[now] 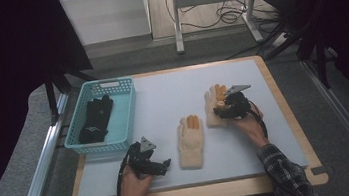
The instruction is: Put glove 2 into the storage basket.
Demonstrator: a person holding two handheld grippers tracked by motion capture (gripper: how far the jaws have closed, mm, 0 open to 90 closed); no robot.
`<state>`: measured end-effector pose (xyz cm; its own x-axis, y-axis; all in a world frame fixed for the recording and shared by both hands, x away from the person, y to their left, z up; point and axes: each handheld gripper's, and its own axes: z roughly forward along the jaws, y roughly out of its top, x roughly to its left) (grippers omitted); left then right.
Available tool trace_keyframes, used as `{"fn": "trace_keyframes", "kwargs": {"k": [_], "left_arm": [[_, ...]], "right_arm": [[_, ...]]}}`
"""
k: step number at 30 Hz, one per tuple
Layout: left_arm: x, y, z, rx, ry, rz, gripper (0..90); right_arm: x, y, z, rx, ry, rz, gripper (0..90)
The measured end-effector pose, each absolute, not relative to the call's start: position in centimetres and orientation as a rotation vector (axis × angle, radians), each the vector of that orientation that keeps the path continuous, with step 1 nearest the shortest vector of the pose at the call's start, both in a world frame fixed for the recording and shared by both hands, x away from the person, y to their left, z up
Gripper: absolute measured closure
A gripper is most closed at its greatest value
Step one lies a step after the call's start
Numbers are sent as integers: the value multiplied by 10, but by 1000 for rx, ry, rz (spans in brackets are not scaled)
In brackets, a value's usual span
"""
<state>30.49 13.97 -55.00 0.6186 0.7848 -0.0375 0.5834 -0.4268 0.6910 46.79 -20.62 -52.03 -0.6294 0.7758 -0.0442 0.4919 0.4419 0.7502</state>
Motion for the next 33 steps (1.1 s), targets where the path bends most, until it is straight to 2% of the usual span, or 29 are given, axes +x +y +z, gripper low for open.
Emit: {"fn": "trace_keyframes", "kwargs": {"k": [3, 7, 11, 23, 33], "left_arm": [[305, 140, -550, 2162, 1069, 382, 3], [305, 140, -550, 2161, 1068, 382, 3], [305, 140, -550, 2162, 1069, 382, 3], [305, 140, -550, 2162, 1069, 382, 3], [305, 140, -550, 2162, 1070, 382, 3]], "right_arm": [[473, -206, -524, 1089, 2300, 995, 366], [474, -207, -525, 1106, 2293, 988, 508], [472, -206, -522, 1122, 2297, 979, 558], [450, -212, -498, 1098, 2280, 1097, 563], [418, -209, -474, 1048, 2277, 1191, 562]]}}
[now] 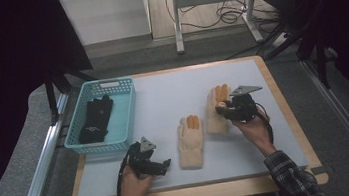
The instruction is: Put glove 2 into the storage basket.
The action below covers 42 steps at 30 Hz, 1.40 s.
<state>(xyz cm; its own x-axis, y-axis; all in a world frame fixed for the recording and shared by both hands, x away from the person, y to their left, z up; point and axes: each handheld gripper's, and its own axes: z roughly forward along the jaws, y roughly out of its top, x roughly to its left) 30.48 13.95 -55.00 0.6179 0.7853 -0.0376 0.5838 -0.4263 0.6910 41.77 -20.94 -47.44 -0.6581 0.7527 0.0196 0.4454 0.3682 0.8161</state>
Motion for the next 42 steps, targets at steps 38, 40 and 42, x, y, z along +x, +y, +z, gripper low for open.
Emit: {"fn": "trace_keyframes", "kwargs": {"k": [38, 40, 42], "left_arm": [[305, 140, -550, 2163, 1069, 383, 4], [305, 140, -550, 2161, 1069, 383, 4], [305, 139, -550, 2159, 1071, 384, 4]], "right_arm": [[345, -120, -505, 1019, 2437, 1230, 480], [344, -123, -500, 1001, 2433, 1250, 433], [344, -129, -495, 998, 2428, 1275, 404]]}}
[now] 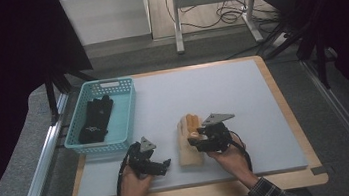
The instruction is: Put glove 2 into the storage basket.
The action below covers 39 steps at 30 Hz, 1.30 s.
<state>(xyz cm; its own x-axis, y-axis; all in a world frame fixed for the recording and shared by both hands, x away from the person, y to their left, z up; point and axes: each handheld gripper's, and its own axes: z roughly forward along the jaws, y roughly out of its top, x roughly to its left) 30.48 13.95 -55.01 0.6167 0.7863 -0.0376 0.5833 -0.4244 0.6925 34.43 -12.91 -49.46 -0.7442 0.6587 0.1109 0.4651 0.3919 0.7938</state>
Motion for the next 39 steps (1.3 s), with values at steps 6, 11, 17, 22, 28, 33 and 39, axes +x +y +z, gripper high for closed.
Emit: {"fn": "trace_keyframes", "kwargs": {"k": [6, 11, 17, 22, 28, 33, 39], "left_arm": [[304, 140, -550, 2159, 1065, 383, 9], [300, 144, -549, 2151, 1082, 388, 33], [295, 156, -550, 2135, 1105, 388, 22], [296, 157, -551, 2144, 1093, 379, 11], [296, 157, -551, 2144, 1093, 376, 11], [296, 157, -551, 2145, 1092, 375, 9], [294, 161, -550, 2168, 1054, 366, 15]], "right_arm": [[348, -153, -487, 976, 2482, 1256, 376], [346, -175, -497, 999, 2515, 1224, 447], [340, -179, -512, 934, 2595, 1166, 725], [337, -166, -522, 888, 2651, 1157, 859], [335, -145, -530, 836, 2652, 1133, 869], [333, -132, -531, 805, 2649, 1142, 869], [333, -116, -533, 783, 2647, 1155, 861]]}}
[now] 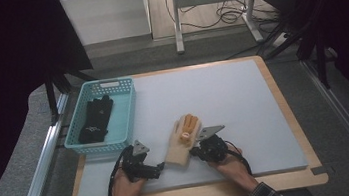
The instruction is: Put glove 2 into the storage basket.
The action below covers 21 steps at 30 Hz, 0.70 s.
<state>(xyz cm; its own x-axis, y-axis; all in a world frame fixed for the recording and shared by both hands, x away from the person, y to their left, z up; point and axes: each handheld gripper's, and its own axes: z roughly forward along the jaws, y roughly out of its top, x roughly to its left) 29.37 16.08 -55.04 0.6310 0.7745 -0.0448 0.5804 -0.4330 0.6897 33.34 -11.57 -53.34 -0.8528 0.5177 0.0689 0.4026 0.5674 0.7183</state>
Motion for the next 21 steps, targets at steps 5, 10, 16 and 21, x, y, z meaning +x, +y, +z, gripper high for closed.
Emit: {"fn": "trace_keyframes", "kwargs": {"k": [5, 10, 16, 21], "left_arm": [[290, 169, -551, 2180, 1005, 355, 32], [291, 169, -551, 2184, 1006, 354, 18], [291, 169, -551, 2184, 1006, 354, 15], [291, 169, -551, 2184, 1007, 353, 15]], "right_arm": [[335, -108, -535, 776, 2648, 1172, 851], [337, -102, -536, 775, 2647, 1190, 819], [335, -108, -534, 786, 2654, 1196, 742], [337, -123, -525, 806, 2610, 1196, 642]]}}
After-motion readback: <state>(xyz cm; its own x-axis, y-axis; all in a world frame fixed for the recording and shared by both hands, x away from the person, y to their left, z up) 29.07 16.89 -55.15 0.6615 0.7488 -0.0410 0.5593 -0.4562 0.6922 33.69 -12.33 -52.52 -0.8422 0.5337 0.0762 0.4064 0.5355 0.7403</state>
